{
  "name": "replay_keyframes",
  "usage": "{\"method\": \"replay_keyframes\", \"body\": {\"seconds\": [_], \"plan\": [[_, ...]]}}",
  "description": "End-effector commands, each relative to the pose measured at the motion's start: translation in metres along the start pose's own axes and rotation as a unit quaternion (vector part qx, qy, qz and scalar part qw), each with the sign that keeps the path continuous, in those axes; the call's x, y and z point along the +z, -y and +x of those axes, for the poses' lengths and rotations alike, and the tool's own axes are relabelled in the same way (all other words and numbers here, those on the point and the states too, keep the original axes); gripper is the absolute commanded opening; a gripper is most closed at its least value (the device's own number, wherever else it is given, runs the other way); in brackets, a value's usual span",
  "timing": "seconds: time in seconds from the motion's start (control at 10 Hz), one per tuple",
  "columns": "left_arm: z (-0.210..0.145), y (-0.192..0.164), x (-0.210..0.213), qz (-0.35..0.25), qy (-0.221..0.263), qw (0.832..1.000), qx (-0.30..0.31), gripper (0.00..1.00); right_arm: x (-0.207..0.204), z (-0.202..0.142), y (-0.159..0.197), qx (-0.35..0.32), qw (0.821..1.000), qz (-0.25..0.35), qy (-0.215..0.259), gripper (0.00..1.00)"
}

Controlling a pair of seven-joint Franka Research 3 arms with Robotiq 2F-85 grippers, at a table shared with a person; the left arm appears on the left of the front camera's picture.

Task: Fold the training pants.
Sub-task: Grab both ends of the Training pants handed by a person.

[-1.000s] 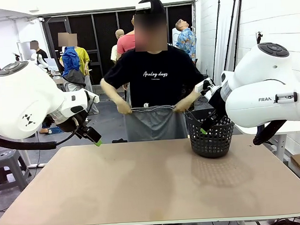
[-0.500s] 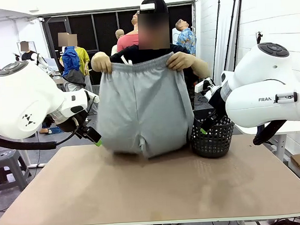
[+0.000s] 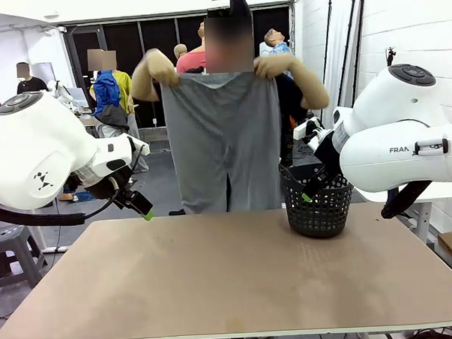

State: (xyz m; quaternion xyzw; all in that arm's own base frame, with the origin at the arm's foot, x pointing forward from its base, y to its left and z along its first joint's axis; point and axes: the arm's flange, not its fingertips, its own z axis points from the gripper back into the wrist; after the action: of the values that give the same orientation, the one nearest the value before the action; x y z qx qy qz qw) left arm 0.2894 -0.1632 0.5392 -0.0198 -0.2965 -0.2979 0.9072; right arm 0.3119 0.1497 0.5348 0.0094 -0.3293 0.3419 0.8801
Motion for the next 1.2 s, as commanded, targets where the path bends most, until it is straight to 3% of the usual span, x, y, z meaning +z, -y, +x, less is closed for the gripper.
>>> {"method": "replay_keyframes", "body": {"seconds": [0.0,1.1], "plan": [[-0.0004,-0.0007,-0.002,-0.001,0.002,1.0,-0.006,1.0,-0.0003,0.0007,0.0007,-0.002,1.0,-0.003,0.003,1.0],[-0.0004,-0.0007,-0.002,-0.001,0.002,1.0,-0.006,1.0,-0.0003,0.0007,0.0007,-0.002,1.0,-0.003,0.003,1.0]]}}
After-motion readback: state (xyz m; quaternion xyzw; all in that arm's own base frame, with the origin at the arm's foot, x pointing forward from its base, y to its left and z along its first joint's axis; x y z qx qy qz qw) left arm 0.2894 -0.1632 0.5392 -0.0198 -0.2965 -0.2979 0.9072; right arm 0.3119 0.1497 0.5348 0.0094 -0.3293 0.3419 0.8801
